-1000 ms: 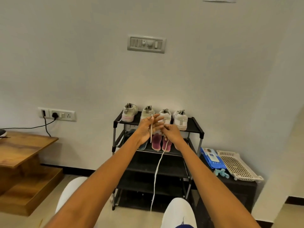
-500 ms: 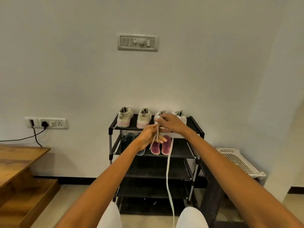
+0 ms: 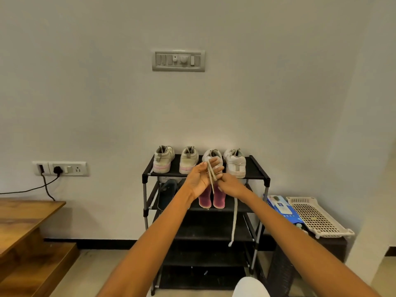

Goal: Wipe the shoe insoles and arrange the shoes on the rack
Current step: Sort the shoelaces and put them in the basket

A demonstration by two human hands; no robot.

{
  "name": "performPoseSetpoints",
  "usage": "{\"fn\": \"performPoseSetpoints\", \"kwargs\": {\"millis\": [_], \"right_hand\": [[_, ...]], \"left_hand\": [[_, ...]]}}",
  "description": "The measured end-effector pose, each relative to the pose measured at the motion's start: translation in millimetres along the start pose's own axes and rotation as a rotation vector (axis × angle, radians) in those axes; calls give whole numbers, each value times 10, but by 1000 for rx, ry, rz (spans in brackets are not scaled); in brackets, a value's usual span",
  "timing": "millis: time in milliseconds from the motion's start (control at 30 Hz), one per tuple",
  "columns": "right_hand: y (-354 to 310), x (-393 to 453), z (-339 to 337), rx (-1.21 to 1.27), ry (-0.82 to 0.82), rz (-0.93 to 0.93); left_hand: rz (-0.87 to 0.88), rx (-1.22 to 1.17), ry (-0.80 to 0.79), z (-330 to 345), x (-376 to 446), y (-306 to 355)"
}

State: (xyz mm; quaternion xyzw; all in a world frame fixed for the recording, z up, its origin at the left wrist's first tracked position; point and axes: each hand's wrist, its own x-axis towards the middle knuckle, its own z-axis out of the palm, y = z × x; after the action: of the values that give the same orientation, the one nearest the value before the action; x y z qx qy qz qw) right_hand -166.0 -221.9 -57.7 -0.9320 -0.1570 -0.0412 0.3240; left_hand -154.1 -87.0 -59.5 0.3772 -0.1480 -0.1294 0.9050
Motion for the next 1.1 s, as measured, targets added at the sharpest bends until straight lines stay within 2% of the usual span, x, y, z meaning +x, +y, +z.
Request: {"fn": "performPoseSetpoints", "kwargs": {"millis": [100,200,367,567,700,800,933,1100], "right_hand": [[29,-58,-66,-39,-72,-82],[9,-86,-231,-101,-139,-103],[-151,-60,-496,-96,-106,-125],[-186,127,-653,5,103,-132],[21,169,-507,79,92,-32],[198,180,-282,90,69,3],[289,130,-22,122,-58,35],[262,166,51,-40,-162,-34]], "left_hand": [[44,77,99,-59,42,-11],[50,309,123,-87,48,-12],[-64,467,40,-112,7,-62],[-165,369,-187,-34,-78,-54],[-142,211,-230,-21,-19,42],[-83,81,-195,-44,76,50],[33,-52,-36,-116,240,-28],[27,157,93,-141,353,-127]]}}
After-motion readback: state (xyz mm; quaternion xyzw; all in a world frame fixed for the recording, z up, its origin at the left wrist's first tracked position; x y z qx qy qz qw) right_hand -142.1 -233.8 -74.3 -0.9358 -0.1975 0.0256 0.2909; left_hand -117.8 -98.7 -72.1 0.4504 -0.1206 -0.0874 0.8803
